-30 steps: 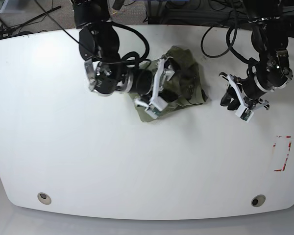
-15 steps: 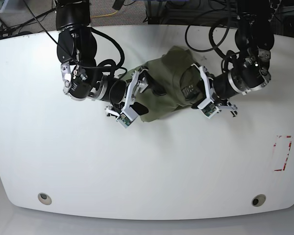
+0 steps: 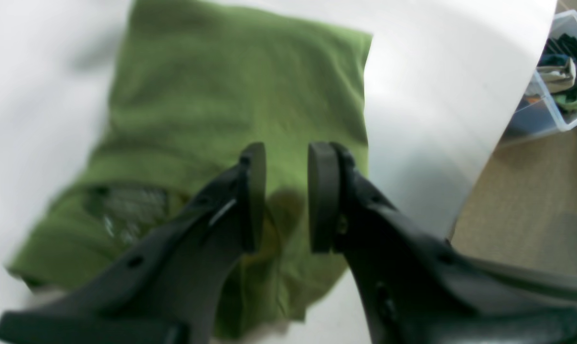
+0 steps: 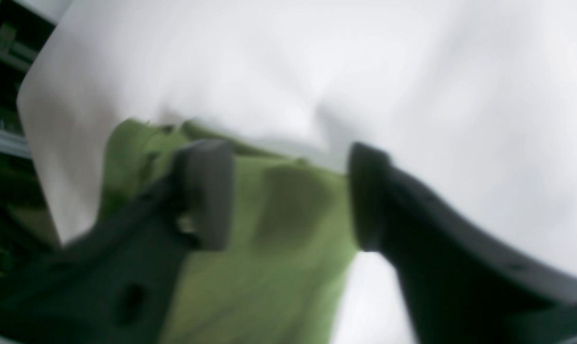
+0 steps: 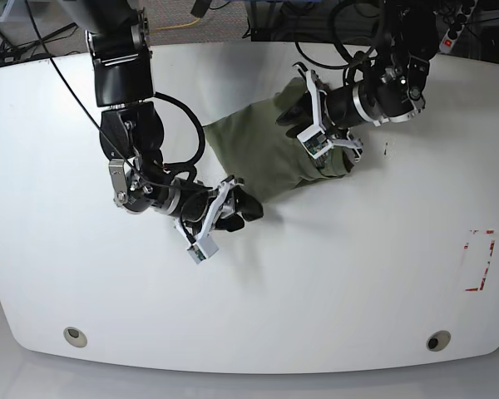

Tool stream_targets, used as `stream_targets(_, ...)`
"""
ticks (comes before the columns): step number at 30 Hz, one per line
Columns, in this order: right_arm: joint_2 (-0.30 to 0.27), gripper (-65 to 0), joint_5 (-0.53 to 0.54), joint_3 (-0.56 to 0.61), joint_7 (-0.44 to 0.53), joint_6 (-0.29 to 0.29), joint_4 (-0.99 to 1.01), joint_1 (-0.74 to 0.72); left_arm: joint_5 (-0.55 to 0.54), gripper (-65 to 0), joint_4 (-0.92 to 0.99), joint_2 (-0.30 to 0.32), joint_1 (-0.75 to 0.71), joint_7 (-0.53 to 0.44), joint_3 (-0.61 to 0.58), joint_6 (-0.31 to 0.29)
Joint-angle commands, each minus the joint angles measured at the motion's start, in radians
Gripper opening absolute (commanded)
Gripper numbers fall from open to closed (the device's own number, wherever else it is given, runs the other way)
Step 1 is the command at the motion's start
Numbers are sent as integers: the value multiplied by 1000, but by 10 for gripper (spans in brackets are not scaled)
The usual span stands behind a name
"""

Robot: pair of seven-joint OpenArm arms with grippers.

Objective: Fold the T-shirt properly
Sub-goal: 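Hold the bundle with both grippers and square it into a rectangle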

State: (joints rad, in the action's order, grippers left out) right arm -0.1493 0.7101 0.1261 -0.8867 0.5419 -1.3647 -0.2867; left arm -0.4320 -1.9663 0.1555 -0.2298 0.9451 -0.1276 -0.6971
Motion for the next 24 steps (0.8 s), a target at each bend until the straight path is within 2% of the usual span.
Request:
stream_targets(1,0,-433,19,22,67,7,46,-36,-15,-512,-17,3,-4,-21,4,-1)
stream_targets(4,-5,-485,19,108,142,5,104,-53,-17,-512,-17,25,-18,-21,15,-1)
stream_targets(6,-6,-493,4,169,212,4,147,-55,-17,-512,-17,29,-21,-21,16,-1)
stream_targets(8,-2,-493,-59,215,291,4,184,-49,-17,-512,-15,31,-21,-21,16,-1)
stream_targets(12,10,-496,-183,221,375,4,245,-30,0,-511,11,40,-18,-21,15,-1)
stream_targets(14,18,-496,-215,221,395,4,250,-26,28,-511,40,56,-13,-21,9,-1)
stream_targets(18,-14,-496,-237,209,404,5,248,-18,94,-511,189,100,48,-50,-57,-1)
stream_targets(24,-86,-498,-237,122,397,14,164,51,100,-512,342,189,135,-183,-142,-1)
